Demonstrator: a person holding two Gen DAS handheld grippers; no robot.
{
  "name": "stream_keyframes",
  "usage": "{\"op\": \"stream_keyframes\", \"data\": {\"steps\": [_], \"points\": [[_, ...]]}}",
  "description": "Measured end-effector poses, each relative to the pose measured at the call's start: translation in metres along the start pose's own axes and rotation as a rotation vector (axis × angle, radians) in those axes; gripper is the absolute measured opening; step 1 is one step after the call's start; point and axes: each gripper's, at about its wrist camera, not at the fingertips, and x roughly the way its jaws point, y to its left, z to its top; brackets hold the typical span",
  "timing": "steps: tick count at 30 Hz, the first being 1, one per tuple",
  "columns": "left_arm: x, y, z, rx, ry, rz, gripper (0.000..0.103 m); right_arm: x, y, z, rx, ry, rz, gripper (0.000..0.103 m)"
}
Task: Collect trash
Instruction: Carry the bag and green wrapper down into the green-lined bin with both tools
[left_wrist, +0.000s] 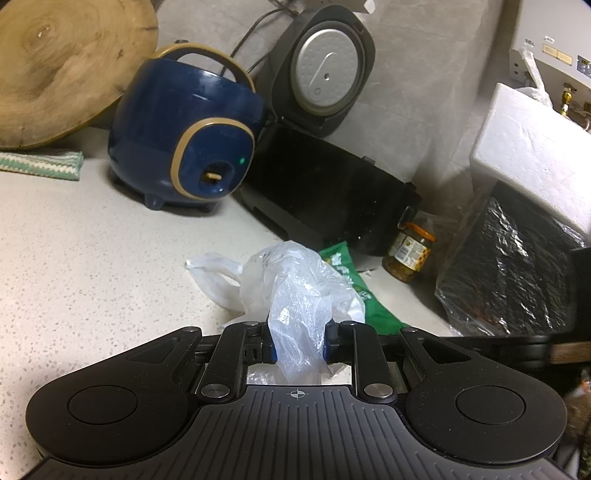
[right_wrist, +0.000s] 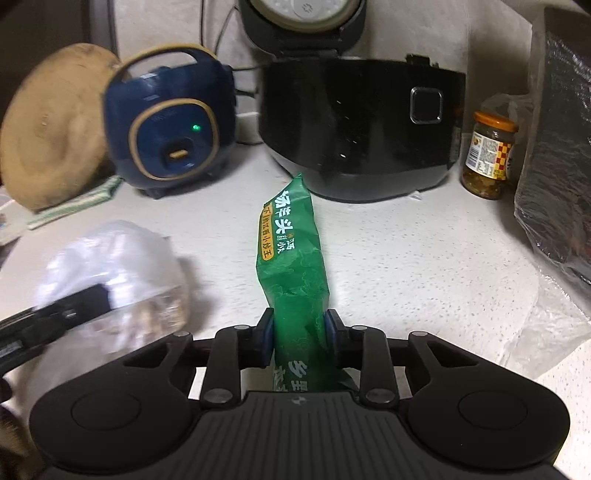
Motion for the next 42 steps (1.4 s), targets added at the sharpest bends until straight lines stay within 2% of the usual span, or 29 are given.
{"op": "stream_keyframes", "data": {"steps": [8,13,17,21,26,29,32,35,36,38,42], "points": [[-0.001,-0.001,-0.001,0.013,-0.003,-0.005,0.023,-0.046,0.001,-0.022,0.012,-0.053,0.039,0.027],[-0.007,-0.015,-0.002,0.098,-0.015,-0.036,0.021,-0.082,-0.009,-0.047,0.038,-0.1,0.033,0.027],[-0.017,-0.041,-0.01,0.136,0.007,-0.121,0.021,-0.106,-0.018,-0.074,0.049,-0.133,-0.003,0.027],[-0.026,-0.082,-0.027,0.228,0.05,-0.214,0.021,-0.128,-0.036,-0.103,0.107,-0.145,-0.018,0.027],[-0.032,-0.111,-0.067,0.245,0.156,-0.387,0.02,-0.154,-0.055,-0.152,0.159,-0.171,-0.113,0.027],[-0.028,-0.109,-0.112,0.233,0.255,-0.482,0.021,-0.15,-0.061,-0.194,0.165,-0.129,-0.16,0.027],[-0.004,-0.094,-0.168,0.218,0.398,-0.486,0.021,-0.13,-0.068,-0.245,0.187,-0.041,-0.197,0.027],[0.04,-0.072,-0.23,0.152,0.594,-0.424,0.02,-0.102,-0.081,-0.295,0.243,0.067,-0.22,0.027],[0.058,-0.062,-0.255,0.113,0.683,-0.394,0.02,-0.093,-0.086,-0.308,0.274,0.103,-0.224,0.027],[0.087,-0.049,-0.295,0.073,0.822,-0.351,0.02,-0.079,-0.096,-0.329,0.337,0.15,-0.204,0.027],[0.138,-0.018,-0.361,-0.017,1.006,-0.224,0.021,-0.061,-0.111,-0.35,0.405,0.191,-0.168,0.027]]}}
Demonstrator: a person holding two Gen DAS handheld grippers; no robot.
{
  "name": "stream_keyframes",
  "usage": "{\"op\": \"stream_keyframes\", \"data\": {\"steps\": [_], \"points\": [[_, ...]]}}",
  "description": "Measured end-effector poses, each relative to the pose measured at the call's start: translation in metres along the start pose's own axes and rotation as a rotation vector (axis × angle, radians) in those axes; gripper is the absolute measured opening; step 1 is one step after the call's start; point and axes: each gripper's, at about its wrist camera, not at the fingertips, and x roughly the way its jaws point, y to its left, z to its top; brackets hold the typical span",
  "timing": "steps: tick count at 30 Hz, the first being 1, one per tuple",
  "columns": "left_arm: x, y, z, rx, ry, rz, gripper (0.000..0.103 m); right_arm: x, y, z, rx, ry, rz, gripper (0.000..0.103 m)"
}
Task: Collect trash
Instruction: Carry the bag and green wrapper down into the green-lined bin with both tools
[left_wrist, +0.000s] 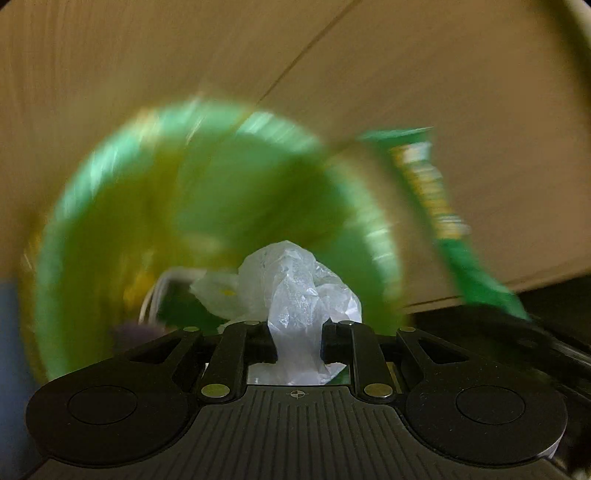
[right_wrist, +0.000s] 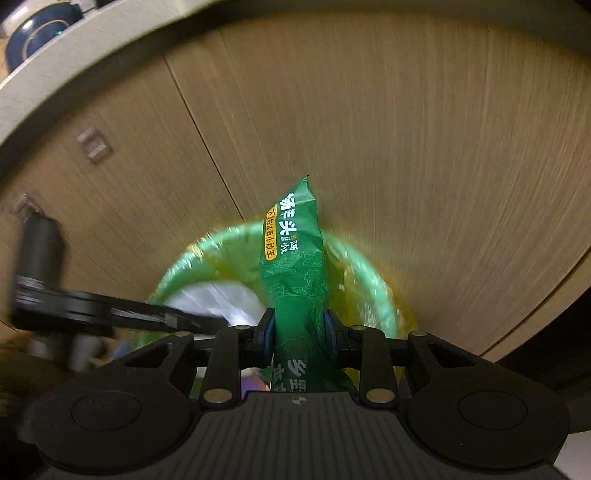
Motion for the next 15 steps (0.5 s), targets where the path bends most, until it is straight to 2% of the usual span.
{"op": "stream_keyframes", "data": {"steps": [2,5,9,13,15], "points": [[0.032,0.018,-0.001,-0.028,0.058,0.076,0.025,0.016,-0.004,-0.003,0.017,0.045,0.025,0.027],[0.059,0.027,-0.007,0.019,0.097,0.173,0.029,0.049,-0.007,-0.011,0.029,0.14,0.062,0.027],[0.056,0.022,-0.005,0.075,0.087,0.174,0.029,0.096,-0.011,-0.023,0.032,0.297,0.082,0.027],[0.032,0.024,0.003,0.105,0.039,0.182,0.029,0.146,-0.006,-0.029,0.02,0.496,0.115,0.027],[0.023,0.027,0.005,0.1,0.026,0.188,0.03,0.161,0.003,-0.033,-0.002,0.565,0.118,0.027]]}}
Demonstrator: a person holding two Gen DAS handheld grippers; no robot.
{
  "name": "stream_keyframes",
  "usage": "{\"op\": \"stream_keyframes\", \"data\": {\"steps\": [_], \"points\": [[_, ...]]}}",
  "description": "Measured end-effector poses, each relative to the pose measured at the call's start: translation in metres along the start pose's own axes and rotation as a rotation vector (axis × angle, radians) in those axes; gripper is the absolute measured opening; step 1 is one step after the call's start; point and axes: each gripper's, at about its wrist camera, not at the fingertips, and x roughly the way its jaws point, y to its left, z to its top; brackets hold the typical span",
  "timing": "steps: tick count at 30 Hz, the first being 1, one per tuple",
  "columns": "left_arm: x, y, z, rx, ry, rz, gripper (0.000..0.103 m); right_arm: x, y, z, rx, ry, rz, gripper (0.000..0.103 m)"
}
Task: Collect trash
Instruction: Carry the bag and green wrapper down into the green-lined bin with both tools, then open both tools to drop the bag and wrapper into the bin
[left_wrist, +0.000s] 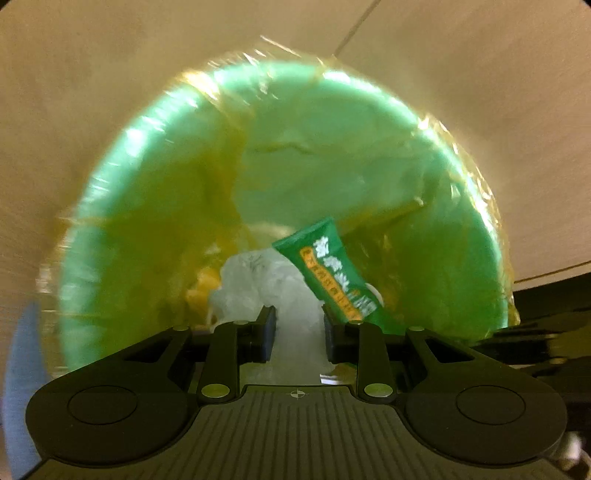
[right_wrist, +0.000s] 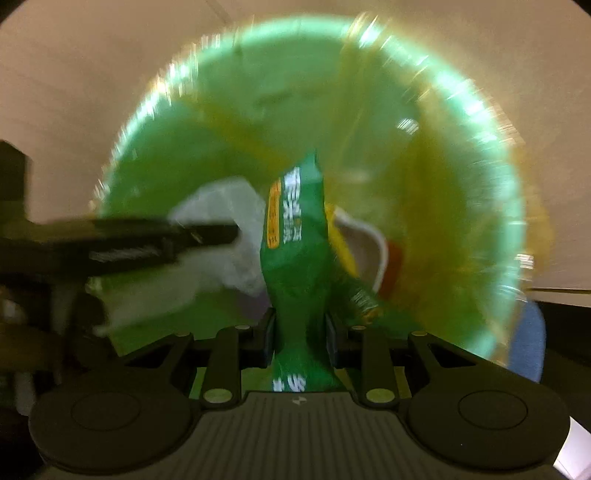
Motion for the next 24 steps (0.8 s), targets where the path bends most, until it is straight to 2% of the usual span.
{"op": "stream_keyframes", "data": {"steps": [3,6,11,15,19,22,24], "points": [[-0.005,0.011,-0.001,-0.022,0.011,-0.02,0.03,0.028,0.01,0.015,-0.026,0.084,-0.039,0.027],[-0.008,0.01,-0.001,-0.02,0.029,-0.041,0.03,0.058,0.009,0.033,0.007,0.148,-0.073,0.027],[-0.011,0.004,-0.003,-0.005,0.031,-0.05,0.03,0.086,0.007,0.049,0.012,0.161,-0.16,0.027],[-0.01,-0.004,-0.007,0.006,0.037,-0.054,0.03,0.074,0.006,0.048,0.033,0.131,-0.153,0.027],[-0.01,-0.01,-0.01,0.021,0.039,-0.055,0.03,0.034,0.017,0.044,-0.054,0.07,-0.167,0.027],[-0.013,-0.009,-0.01,0.016,0.025,-0.052,0.03,0.011,0.018,0.043,-0.061,0.119,-0.068,0.027],[-0.015,-0.005,-0.007,0.003,0.017,-0.045,0.03,0.005,0.023,0.038,-0.102,0.157,-0.054,0.027]]}}
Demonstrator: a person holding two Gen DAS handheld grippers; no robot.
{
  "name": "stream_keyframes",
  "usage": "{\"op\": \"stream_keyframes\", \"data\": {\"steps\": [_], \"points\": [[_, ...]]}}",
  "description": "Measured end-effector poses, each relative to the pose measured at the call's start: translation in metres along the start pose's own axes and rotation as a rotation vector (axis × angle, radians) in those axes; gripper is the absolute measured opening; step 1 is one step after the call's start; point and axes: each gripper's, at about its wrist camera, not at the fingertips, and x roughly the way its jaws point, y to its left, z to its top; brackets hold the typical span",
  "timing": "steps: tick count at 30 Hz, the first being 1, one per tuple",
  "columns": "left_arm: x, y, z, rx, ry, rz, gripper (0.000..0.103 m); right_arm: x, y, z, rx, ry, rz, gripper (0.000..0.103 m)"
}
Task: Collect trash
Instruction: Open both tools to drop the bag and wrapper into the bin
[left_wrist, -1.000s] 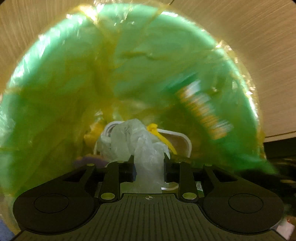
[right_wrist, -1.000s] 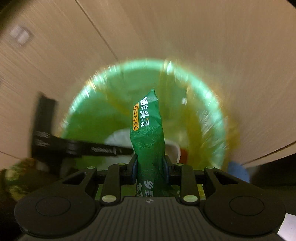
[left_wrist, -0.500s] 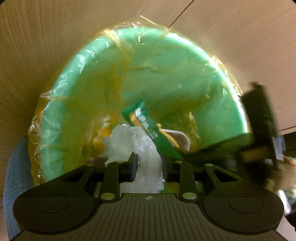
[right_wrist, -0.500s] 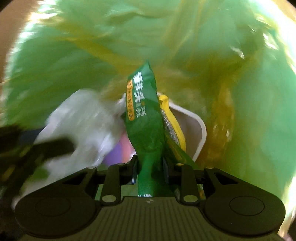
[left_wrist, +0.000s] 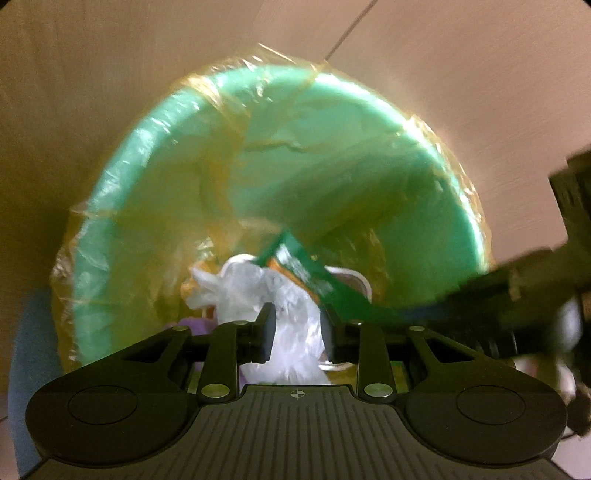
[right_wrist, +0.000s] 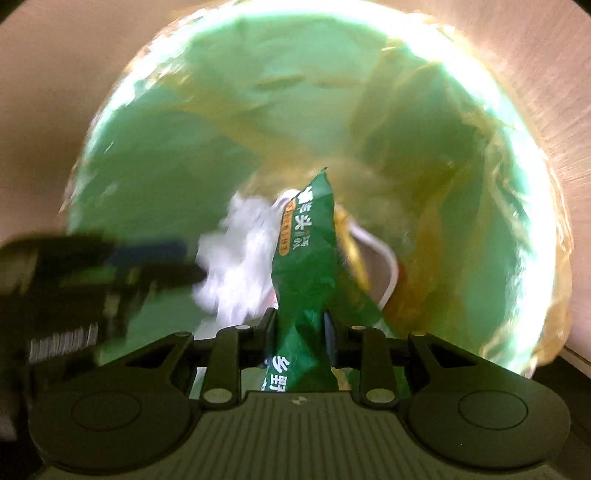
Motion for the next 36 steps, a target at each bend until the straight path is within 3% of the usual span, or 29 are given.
{"op": "stream_keyframes", "data": {"steps": [4,8,11,13,15,17,20,22,24,26,29,30,32,34,36], "points": [[-0.004,0.006,0.004,-0.026,-0.015,0.004,0.03,0.017,0.018,-0.006,-0.1,0.086,-0.022,0.027],[-0.005,0.007,0.004,-0.036,-0.011,0.011,0.03,0.037,0.012,0.007,-0.058,0.105,-0.009,0.027],[-0.007,0.006,0.002,-0.031,-0.007,0.01,0.03,0.048,0.006,0.017,-0.065,0.079,-0.15,0.027],[-0.012,0.005,0.001,-0.023,-0.014,0.008,0.03,0.043,0.001,0.022,-0.045,0.061,-0.173,0.03],[-0.021,0.006,-0.001,-0.014,-0.029,0.015,0.03,0.028,0.004,0.021,-0.05,0.018,-0.177,0.036],[-0.028,0.005,0.0,-0.006,-0.048,0.026,0.03,0.008,0.015,0.015,-0.101,-0.057,-0.228,0.052],[-0.038,0.0,0.002,0.012,-0.081,0.057,0.03,-0.018,0.027,0.012,-0.162,-0.179,-0.263,0.053],[-0.042,-0.004,0.003,0.035,-0.087,0.089,0.03,-0.027,0.031,0.016,-0.139,-0.242,-0.193,0.053],[-0.046,-0.007,0.001,0.051,-0.088,0.122,0.03,-0.025,0.031,0.023,-0.096,-0.255,-0.109,0.047],[-0.05,-0.009,-0.002,0.064,-0.085,0.14,0.03,-0.013,0.026,0.032,-0.03,-0.223,0.001,0.031],[-0.054,-0.01,-0.007,0.074,-0.081,0.144,0.03,0.021,0.016,0.042,0.087,-0.102,0.113,0.03],[-0.055,-0.009,-0.008,0.074,-0.081,0.144,0.03,0.033,0.012,0.043,0.108,-0.057,0.106,0.03],[-0.056,-0.009,-0.009,0.074,-0.079,0.142,0.03,0.048,0.005,0.038,0.122,0.016,0.009,0.026],[-0.055,-0.007,-0.01,0.072,-0.075,0.136,0.03,0.053,-0.002,0.03,0.103,0.038,-0.072,0.017],[-0.052,-0.006,-0.01,0.068,-0.067,0.128,0.03,0.043,-0.011,0.024,0.124,0.035,-0.082,0.014]]}}
